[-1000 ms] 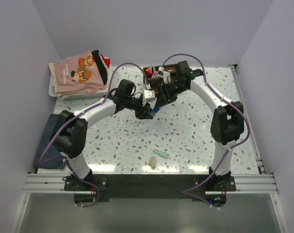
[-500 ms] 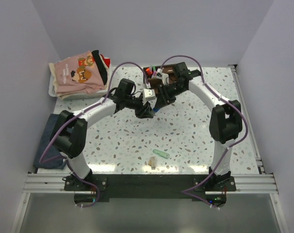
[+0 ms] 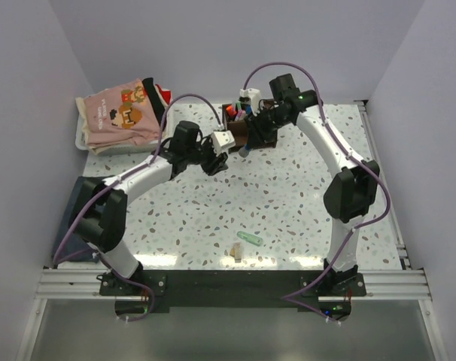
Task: Sort the stationery into containers
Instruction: Place the stationery in the storage box.
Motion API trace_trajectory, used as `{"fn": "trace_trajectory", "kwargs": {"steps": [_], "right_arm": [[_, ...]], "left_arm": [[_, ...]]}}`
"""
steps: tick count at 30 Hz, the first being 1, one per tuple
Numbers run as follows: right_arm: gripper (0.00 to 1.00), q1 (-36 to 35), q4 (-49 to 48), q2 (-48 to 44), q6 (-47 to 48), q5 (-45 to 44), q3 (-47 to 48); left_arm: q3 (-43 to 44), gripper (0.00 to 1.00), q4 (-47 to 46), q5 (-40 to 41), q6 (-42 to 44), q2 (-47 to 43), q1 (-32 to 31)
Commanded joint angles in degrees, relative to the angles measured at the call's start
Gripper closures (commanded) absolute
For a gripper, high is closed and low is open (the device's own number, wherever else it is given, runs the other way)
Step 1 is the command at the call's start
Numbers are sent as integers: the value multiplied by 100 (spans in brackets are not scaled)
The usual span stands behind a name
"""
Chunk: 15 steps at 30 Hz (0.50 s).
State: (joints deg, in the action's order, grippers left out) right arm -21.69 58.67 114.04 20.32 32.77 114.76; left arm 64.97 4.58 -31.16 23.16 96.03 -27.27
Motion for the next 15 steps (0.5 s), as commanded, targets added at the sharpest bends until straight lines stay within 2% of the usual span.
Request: {"fn": "trace_trajectory", "kwargs": {"steps": [1, 8, 15], "right_arm": [[100, 34, 390, -189, 930, -921, 591], [100, 69, 127, 153, 1141, -2159, 1065], [100, 78, 30, 786, 1264, -2802, 1846]], "left_arm": [[-169, 47, -370, 522, -145, -374, 143], [-318, 47, -642, 488, -224, -471, 151], [-371, 47, -713, 453, -224, -436, 151]]}}
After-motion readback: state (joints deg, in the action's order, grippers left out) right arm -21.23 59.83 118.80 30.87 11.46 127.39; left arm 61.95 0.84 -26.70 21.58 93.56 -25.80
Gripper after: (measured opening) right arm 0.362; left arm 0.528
